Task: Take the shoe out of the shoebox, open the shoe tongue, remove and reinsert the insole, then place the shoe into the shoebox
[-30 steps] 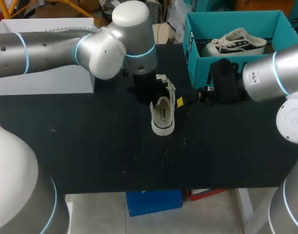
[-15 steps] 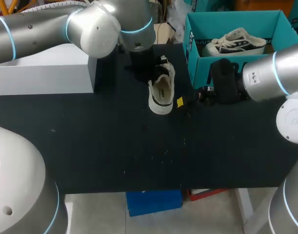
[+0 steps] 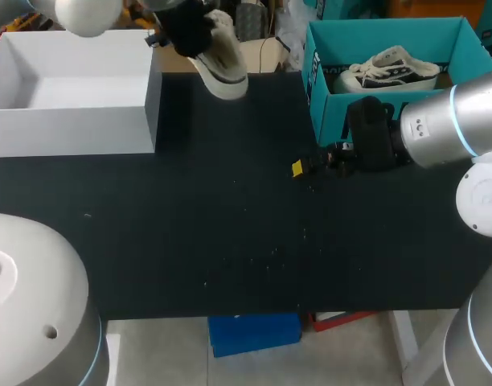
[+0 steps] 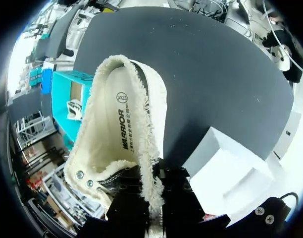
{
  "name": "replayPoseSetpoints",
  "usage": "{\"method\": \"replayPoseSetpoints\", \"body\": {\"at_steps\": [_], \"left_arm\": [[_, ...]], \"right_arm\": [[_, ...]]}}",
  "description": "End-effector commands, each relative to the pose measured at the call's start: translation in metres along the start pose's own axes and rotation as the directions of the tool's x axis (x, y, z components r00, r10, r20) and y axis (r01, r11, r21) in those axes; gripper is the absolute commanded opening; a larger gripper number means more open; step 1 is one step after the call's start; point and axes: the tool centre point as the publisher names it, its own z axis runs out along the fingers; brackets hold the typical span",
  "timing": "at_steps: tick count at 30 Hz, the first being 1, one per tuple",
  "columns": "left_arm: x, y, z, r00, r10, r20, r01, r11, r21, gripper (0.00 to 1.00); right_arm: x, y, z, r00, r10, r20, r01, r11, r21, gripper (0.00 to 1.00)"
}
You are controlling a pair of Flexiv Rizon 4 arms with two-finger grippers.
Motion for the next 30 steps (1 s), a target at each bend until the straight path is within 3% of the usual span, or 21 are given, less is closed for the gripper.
{"method": "replayPoseSetpoints", "body": {"at_steps": [1, 7, 15, 19, 30], "left_arm": [[0.062, 0.026, -0.095, 0.976, -0.207, 0.069, 0.211, 0.976, -0.057, 0.0], [0.118, 0.065, -0.122, 0.929, -0.363, 0.071, 0.369, 0.923, -0.111, 0.0], [0.178, 0.115, -0.131, 0.858, -0.508, 0.073, 0.513, 0.849, -0.13, 0.0], [0.201, 0.135, -0.12, 0.83, -0.555, 0.061, 0.558, 0.819, -0.134, 0.0], [0.226, 0.156, -0.075, 0.773, -0.632, 0.047, 0.632, 0.763, -0.138, 0.0]], "right_arm": [[0.001, 0.001, 0.001, 1.0, 0.0, 0.002, 0.0, 1.0, 0.002, 1.0], [0.001, 0.001, 0.001, 1.0, 0.0, 0.002, 0.0, 1.0, 0.002, 1.0], [0.001, 0.001, 0.001, 1.0, 0.0, 0.002, 0.0, 1.0, 0.002, 1.0], [0.001, 0.001, 0.001, 1.0, 0.0, 0.002, 0.0, 1.0, 0.002, 1.0], [0.001, 0.001, 0.001, 1.0, 0.0, 0.002, 0.0, 1.0, 0.002, 1.0]]}}
